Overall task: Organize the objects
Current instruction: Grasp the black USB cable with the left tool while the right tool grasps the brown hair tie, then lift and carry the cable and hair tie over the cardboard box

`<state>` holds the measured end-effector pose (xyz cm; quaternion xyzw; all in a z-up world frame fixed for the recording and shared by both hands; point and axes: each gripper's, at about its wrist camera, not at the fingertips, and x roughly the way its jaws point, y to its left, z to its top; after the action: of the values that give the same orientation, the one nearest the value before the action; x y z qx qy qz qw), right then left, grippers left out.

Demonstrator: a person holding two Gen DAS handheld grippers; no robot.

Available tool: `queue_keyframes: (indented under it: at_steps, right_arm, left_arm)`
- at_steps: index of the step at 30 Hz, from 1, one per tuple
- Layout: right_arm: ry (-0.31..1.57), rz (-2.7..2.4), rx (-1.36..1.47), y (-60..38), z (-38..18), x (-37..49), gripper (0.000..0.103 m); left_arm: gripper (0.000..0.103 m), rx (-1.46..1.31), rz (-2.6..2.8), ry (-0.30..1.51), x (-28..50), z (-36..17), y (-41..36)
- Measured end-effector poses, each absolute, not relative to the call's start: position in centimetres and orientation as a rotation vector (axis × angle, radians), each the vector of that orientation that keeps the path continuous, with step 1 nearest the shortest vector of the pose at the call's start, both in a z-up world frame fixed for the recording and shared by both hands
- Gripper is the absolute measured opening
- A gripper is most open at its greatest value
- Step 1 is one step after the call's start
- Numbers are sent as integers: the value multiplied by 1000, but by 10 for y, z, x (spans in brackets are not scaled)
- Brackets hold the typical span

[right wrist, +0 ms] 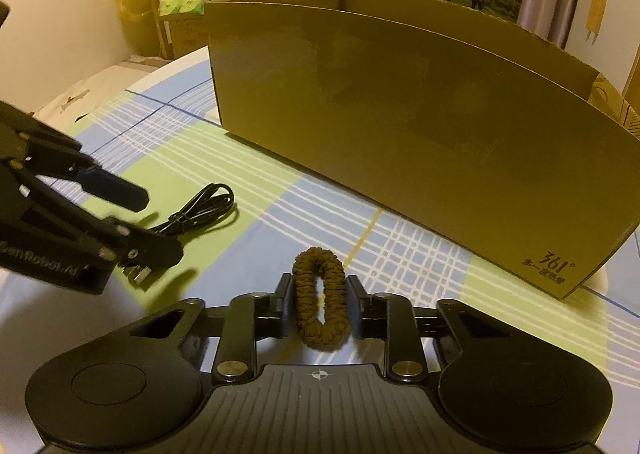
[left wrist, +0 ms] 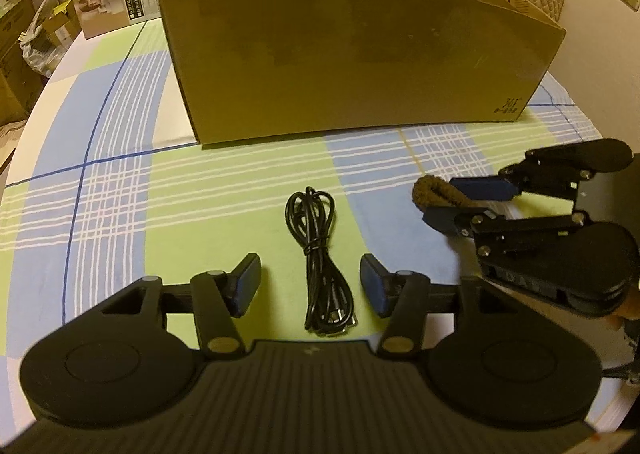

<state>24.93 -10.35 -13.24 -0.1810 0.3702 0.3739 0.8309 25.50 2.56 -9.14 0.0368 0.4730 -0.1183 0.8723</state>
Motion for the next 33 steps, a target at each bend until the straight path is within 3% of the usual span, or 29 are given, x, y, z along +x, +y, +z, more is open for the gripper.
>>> queue_keyframes:
  at_steps: [5,11,18,21,25,33]
  right_arm:
    - [796,774,-357,-114,-129,245,18]
    - [805,736,-315,-126,-125,244,18]
    - [803,722,-303,-132,-127,242,18]
    - [795,723,-316,-131,-129,242,21]
    - [787,710,-318,-132,-130,241,35]
    - [805,693,-293,-135,-130,242,37]
  left_arm:
    - [49,86,-259,988,260,-92,23]
    - [40,113,-270,1000,266,-95,20]
    - [13,153,-262,1023,272,-96,16]
    - [12,170,-259,1016,271,-95,12]
    - [12,169,-260,1014,271,-93,9]
    - [12,165,-257,1020,267,-93,7]
